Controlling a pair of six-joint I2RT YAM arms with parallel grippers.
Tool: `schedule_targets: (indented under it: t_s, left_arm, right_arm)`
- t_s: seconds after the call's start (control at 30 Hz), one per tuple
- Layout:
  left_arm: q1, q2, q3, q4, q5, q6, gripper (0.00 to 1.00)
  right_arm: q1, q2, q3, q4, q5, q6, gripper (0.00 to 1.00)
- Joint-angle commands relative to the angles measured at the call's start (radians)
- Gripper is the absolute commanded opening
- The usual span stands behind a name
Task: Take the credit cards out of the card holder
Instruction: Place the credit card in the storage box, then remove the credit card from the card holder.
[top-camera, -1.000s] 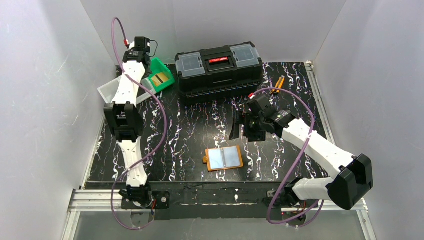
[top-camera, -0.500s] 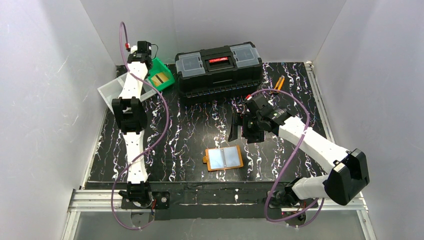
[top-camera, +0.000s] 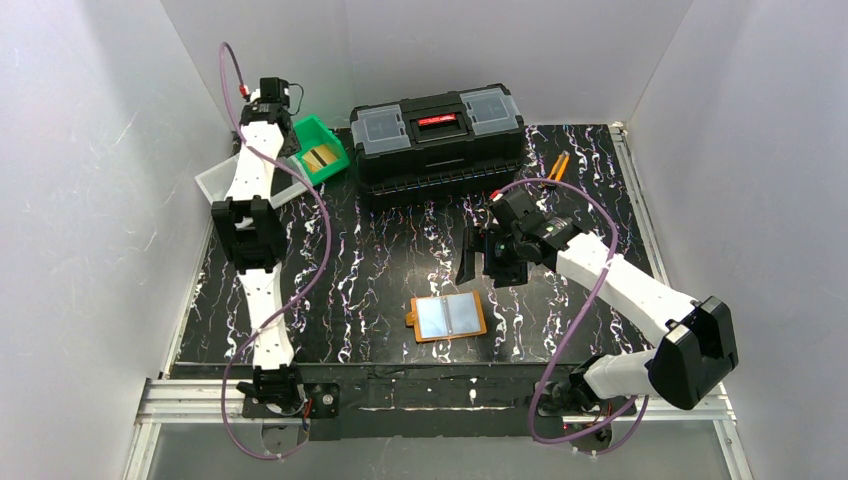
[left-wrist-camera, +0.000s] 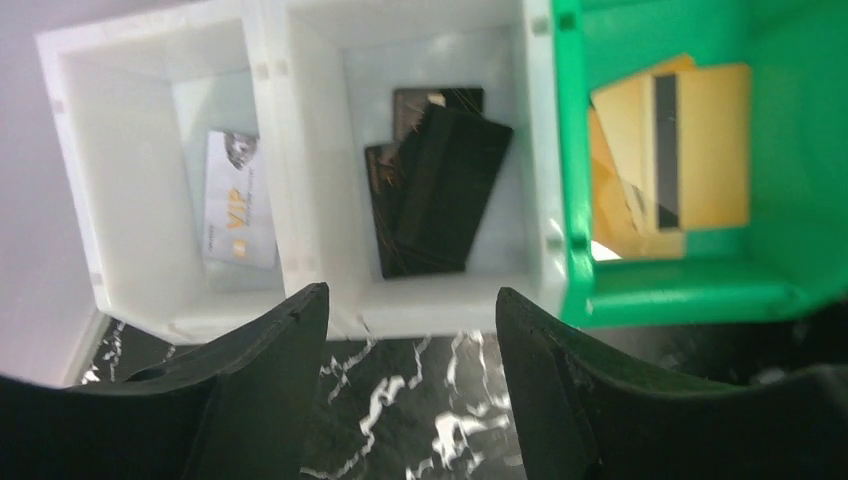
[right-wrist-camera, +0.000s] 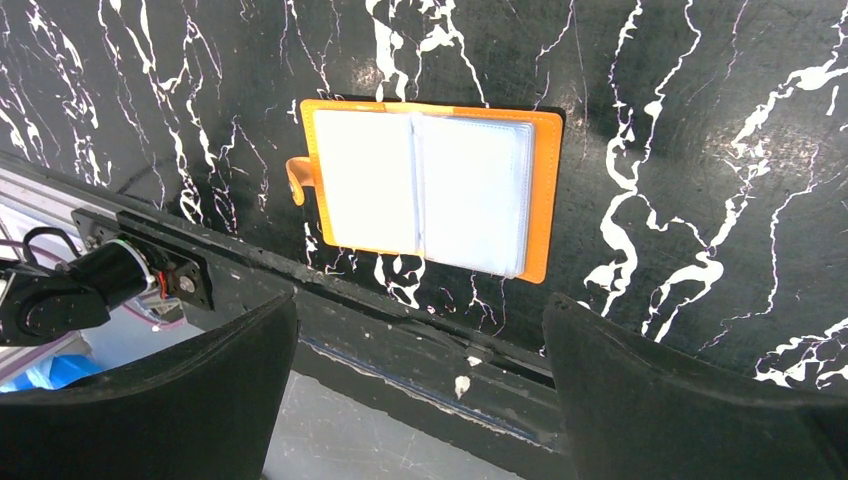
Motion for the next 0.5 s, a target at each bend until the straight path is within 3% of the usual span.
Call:
schedule_targets:
  t_s: [0.0, 0.17, 0.47]
  left_arm:
    - [-0.020, -0.257, -0.124, -0.020, 0.162, -0.073, 0.62]
    - [-0.131, -0.486, -0.447, 0.016, 0.305, -0.122, 0.62]
    - [-0.429, -0.818, -0.889, 0.049, 0.360, -0.189, 0.62]
  right_arm:
    - [-0.004, -0.041, -0.009, 0.008, 0.028, -0.007, 0.98]
    - [-0.033, -0.081, -0.079, 0.050, 0.023, 0.020, 0.98]
    - [-0.126, -0.183, -0.194, 0.101, 0.019, 0.069, 0.98]
